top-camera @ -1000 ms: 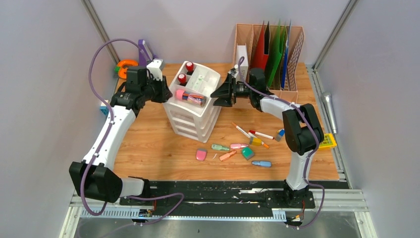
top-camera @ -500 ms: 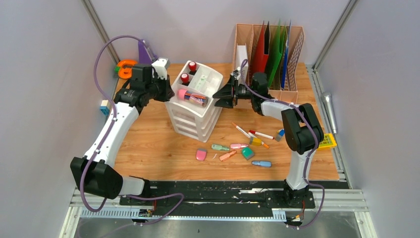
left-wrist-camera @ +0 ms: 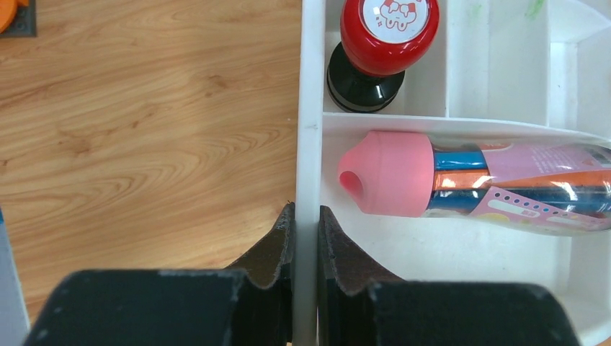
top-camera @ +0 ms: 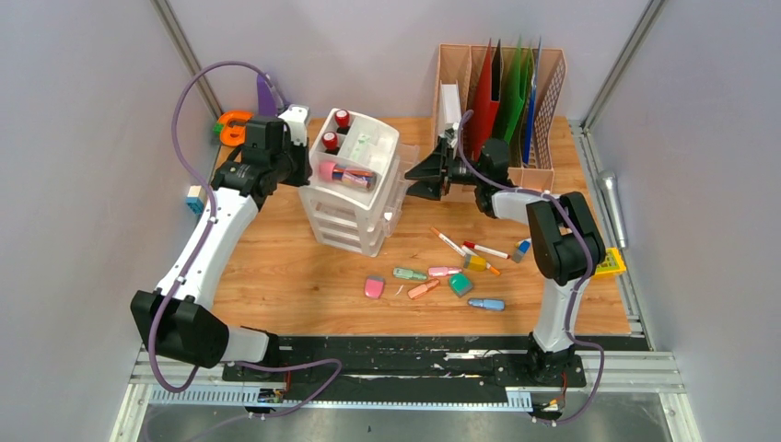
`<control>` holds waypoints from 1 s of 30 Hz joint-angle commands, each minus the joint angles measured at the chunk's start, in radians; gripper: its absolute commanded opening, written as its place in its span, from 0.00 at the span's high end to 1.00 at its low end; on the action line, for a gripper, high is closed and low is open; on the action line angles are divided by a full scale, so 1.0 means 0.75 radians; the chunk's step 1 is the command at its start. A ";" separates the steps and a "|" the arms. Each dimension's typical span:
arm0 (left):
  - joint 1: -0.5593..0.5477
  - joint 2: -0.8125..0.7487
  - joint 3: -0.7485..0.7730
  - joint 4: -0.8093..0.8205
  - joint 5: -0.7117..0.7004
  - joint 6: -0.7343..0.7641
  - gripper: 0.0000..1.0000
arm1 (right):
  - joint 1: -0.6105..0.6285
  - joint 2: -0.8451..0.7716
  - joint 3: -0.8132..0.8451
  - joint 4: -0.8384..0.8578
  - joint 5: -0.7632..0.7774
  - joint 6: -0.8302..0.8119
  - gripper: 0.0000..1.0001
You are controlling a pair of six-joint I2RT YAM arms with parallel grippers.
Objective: Organize the desk
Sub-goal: Open the drawer in the storage box, then pick up the stationery from the center of the board.
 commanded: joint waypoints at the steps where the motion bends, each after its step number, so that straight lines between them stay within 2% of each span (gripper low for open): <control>1: 0.030 -0.014 0.058 -0.026 -0.198 0.041 1.00 | -0.008 -0.051 -0.008 0.142 -0.046 0.023 0.25; 4: 0.030 -0.030 0.051 -0.020 -0.208 0.055 1.00 | -0.014 -0.067 -0.012 0.087 -0.059 -0.032 0.25; 6: 0.030 -0.042 0.045 -0.017 -0.211 0.070 1.00 | -0.020 -0.089 -0.002 -0.038 -0.068 -0.132 0.25; 12: 0.030 -0.027 0.086 -0.048 -0.170 0.114 1.00 | -0.030 -0.165 0.079 -0.708 -0.035 -0.687 0.25; 15: 0.030 -0.011 0.102 -0.067 -0.153 0.150 1.00 | -0.047 -0.217 0.075 -0.913 0.027 -0.908 0.25; 18: 0.036 -0.005 0.111 -0.080 -0.133 0.194 1.00 | -0.063 -0.277 0.098 -1.141 0.116 -1.140 0.25; 25: 0.098 0.045 0.220 -0.214 0.004 0.338 1.00 | -0.060 -0.360 0.302 -1.824 0.419 -1.845 0.26; 30: 0.115 0.085 0.267 -0.282 0.041 0.415 1.00 | -0.048 -0.421 0.282 -2.076 0.603 -2.223 0.28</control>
